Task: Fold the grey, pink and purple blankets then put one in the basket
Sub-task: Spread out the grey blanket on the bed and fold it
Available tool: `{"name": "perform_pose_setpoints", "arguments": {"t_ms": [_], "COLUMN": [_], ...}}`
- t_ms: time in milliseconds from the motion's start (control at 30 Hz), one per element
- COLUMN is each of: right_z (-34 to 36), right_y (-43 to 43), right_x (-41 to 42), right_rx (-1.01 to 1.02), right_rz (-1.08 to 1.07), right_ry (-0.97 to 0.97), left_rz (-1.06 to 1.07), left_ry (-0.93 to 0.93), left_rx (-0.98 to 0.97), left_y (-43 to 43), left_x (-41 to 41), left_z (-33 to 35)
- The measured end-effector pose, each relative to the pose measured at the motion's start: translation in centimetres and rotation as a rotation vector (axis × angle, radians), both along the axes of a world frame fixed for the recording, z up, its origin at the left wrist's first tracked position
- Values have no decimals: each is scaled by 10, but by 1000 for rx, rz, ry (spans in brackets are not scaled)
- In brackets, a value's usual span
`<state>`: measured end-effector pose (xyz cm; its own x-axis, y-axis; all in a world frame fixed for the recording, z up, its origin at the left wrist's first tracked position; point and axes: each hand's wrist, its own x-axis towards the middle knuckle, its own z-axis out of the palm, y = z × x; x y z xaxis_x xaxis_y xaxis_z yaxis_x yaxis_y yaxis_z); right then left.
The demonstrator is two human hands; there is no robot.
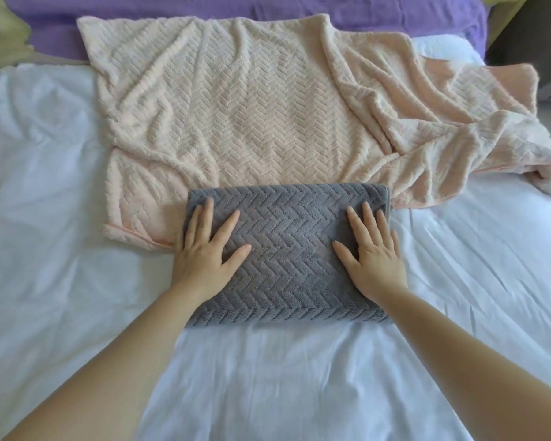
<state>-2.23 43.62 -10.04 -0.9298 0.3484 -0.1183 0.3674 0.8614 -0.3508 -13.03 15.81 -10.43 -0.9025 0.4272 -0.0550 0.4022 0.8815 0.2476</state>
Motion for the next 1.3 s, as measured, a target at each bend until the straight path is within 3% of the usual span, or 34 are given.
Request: {"name": "perform_pose_setpoints", "arguments": {"t_ms": [67, 233, 400, 467, 567, 633, 667, 833, 933, 1000, 1100, 1200, 1300], "right_z": [5, 12, 27, 41, 64, 72, 73, 49, 36, 33, 31, 35, 47], "right_y": [-8, -14, -11, -3, 25, 47, 55, 47, 9, -15, -39, -45, -27], "right_x": [25, 60, 83, 95, 121, 139, 147, 172, 183, 186, 179, 169, 166], "right_rx": [-199, -628, -761, -778, -722, -686, -692, -908, -1108, -1178, -1211, -1128, -1059], "right_rz": [-177, -652, -812, -893, -1008, -1061, -1086, -1238, -1213, -1160, -1105, -1094, -1035], "right_ry": [48, 92, 113, 194, 263, 280, 286, 307, 233, 207, 259, 311, 386], "left_rz": [173, 590, 642, 645, 624, 562, 534, 270, -30, -132, -73, -93, -113], "left_ry": [-62, -382, -547, -594, -846, -960, -924, -226, -102, -275, -728, -834, -850], "left_rx": [111, 677, 541, 649, 777, 647, 580, 222, 33, -71, 7, -71, 30], "left_y": [-14, -26, -19, -16, -11, -4, 0, 33, 74, 102, 126, 129, 129], "left_x": [17, 39, 54, 72, 108, 128, 133, 104, 66, 47, 31, 26, 34], "left_z": [4, 14, 35, 51, 66, 66, 64, 54, 54, 53, 49, 50, 62]}}
